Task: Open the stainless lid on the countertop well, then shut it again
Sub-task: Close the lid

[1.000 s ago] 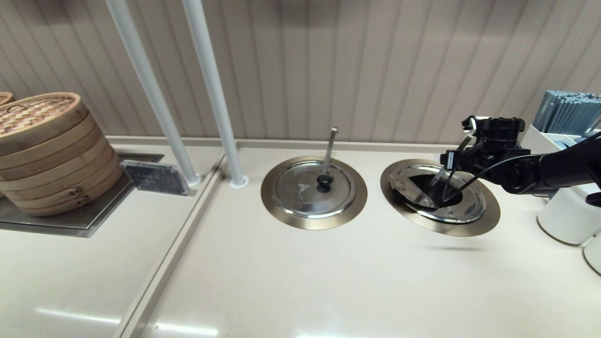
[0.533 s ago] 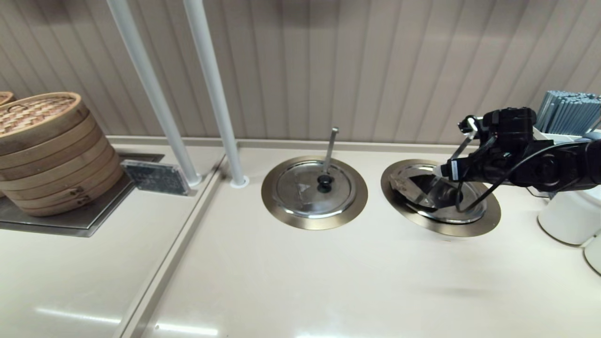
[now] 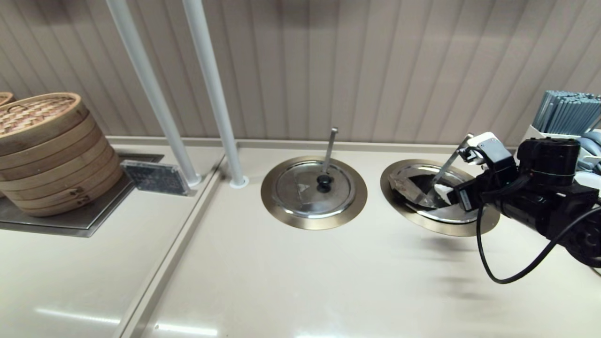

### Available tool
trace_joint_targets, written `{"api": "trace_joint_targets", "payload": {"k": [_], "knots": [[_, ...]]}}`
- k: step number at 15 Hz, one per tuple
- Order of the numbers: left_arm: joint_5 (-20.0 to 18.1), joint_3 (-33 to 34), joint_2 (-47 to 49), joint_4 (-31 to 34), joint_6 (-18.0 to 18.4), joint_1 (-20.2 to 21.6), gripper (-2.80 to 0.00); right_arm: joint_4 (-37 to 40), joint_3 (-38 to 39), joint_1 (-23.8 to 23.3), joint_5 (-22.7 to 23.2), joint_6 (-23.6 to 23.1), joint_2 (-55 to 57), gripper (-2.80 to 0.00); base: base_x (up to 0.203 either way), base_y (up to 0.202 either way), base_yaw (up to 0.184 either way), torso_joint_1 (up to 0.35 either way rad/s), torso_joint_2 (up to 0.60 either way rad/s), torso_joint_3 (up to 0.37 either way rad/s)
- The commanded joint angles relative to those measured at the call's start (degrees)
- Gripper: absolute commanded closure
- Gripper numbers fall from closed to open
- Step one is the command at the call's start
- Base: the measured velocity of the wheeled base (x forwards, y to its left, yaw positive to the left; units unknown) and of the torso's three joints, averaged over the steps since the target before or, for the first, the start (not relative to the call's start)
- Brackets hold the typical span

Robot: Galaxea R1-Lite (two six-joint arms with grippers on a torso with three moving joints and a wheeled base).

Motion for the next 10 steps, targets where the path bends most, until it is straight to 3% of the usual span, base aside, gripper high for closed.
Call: {"api": "trace_joint_targets", "payload": {"k": [1,6,10], "knots": [[0.00,-0.01,0.00,0.00,0.00,0.01,0.00,-1.50,2.44,2.15,0.52,-0.59,-0.67,-2.80,0.000,0.000,0.000,0.000,0.00,0.000],[0.00,-0.01,0.00,0.00,0.00,0.01,0.00,-1.50,6.35,8.82,-1.79,-0.88,1.49,-2.80,0.000,0.000,0.000,0.000,0.00,0.000],[0.00,-0.01,0.00,0.00,0.00,0.01,0.00,-2.86,6.70,10.09,-3.36,-0.96,7.38,-2.80,0.000,0.000,0.000,0.000,0.00,0.000]]}}
